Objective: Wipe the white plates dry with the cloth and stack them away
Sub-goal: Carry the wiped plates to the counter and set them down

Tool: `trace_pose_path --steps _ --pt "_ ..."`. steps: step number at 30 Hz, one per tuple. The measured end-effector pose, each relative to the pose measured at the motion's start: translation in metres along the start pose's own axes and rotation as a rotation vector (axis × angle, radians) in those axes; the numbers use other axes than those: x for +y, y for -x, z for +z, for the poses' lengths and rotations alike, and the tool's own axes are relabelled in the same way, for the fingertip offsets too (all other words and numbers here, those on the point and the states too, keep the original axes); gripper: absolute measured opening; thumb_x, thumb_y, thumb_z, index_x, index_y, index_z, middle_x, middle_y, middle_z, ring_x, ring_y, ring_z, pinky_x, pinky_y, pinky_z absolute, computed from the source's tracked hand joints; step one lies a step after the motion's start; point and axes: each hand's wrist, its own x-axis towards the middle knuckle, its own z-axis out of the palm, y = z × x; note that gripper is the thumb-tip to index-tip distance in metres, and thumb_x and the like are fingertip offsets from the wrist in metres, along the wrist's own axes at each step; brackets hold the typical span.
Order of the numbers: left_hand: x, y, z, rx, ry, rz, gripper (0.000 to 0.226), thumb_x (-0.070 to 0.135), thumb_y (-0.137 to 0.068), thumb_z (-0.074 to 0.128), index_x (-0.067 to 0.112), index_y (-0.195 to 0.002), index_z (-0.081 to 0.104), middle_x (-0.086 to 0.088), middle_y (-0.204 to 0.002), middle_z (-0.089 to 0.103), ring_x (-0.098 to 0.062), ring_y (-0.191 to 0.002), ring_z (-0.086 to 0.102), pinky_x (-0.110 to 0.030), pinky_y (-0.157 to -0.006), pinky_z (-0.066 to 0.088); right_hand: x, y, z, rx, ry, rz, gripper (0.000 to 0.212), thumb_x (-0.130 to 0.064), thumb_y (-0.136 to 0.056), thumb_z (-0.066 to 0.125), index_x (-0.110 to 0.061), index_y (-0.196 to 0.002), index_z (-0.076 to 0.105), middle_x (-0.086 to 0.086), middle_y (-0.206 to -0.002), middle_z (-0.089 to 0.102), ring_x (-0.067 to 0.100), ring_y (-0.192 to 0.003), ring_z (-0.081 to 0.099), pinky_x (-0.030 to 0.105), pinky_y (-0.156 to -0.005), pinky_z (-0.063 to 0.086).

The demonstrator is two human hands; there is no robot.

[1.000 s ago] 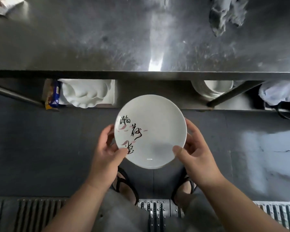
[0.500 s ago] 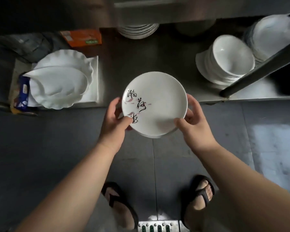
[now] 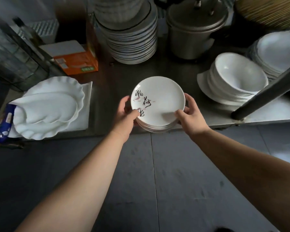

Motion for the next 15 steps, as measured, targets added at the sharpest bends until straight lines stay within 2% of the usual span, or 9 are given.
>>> trace_pose_path --steps 2,6,9,13,15 --pt "-0.004 -0.018 0.008 0.002 0.005 -0.004 0.056 0.000 -0.091 0.062 0.039 -0.131 0.055 0.015 -0.106 0.072 -0.010 -0.092 0.069 -0.053 -0.085 0.059 0.008 -0.019 -0.003 0.022 0.004 -0.017 0.064 -0.010 -0.087 0.059 -0.038 -0.143 0.046 -0.001 -0.100 0.071 0.002 -0.070 0.066 0.020 -0.062 0.051" --pt "-0.012 -0.052 0.018 0.006 -0.010 -0.005 0.058 0.002 -0.093 0.061 0.036 -0.139 0.052 0.001 -0.120 0.069 -0.023 -0.103 0.068 -0.055 -0.085 0.061 0.015 -0.053 -0.004 0.023 0.020 -0.014 0.068 -0.020 -0.081 0.063 -0.036 -0.145 0.047 0.001 -0.102 0.074 0.002 -0.069 0.066 0.019 -0.059 0.050" --pt "-0.021 -0.079 0.020 0.012 0.019 -0.006 0.056 0.002 -0.091 0.061 0.036 -0.135 0.056 -0.003 -0.121 0.069 -0.027 -0.108 0.068 -0.060 -0.085 0.062 0.023 -0.077 -0.003 0.025 0.022 -0.020 0.069 -0.029 -0.073 0.064 -0.042 -0.138 0.050 0.001 -0.107 0.077 0.013 -0.084 0.073 0.025 -0.066 0.052" --pt "-0.027 -0.103 0.017 0.022 0.020 -0.026 0.065 0.011 -0.077 0.062 0.036 -0.137 0.057 -0.003 -0.123 0.069 -0.031 -0.113 0.068 -0.063 -0.083 0.061 0.034 -0.097 0.007 0.022 -0.011 -0.023 0.062 -0.027 -0.072 0.064 -0.044 -0.131 0.053 0.003 -0.107 0.077 0.017 -0.085 0.074 0.025 -0.061 0.053" --pt "-0.028 -0.112 0.016 0.022 0.016 -0.016 0.064 0.009 -0.081 0.062 0.036 -0.139 0.056 -0.002 -0.124 0.069 -0.029 -0.113 0.067 -0.064 -0.084 0.060 0.040 -0.105 0.011 0.023 -0.021 -0.020 0.058 -0.026 -0.072 0.064 -0.047 -0.126 0.054 0.003 -0.106 0.077 0.018 -0.085 0.074 0.025 -0.061 0.054"
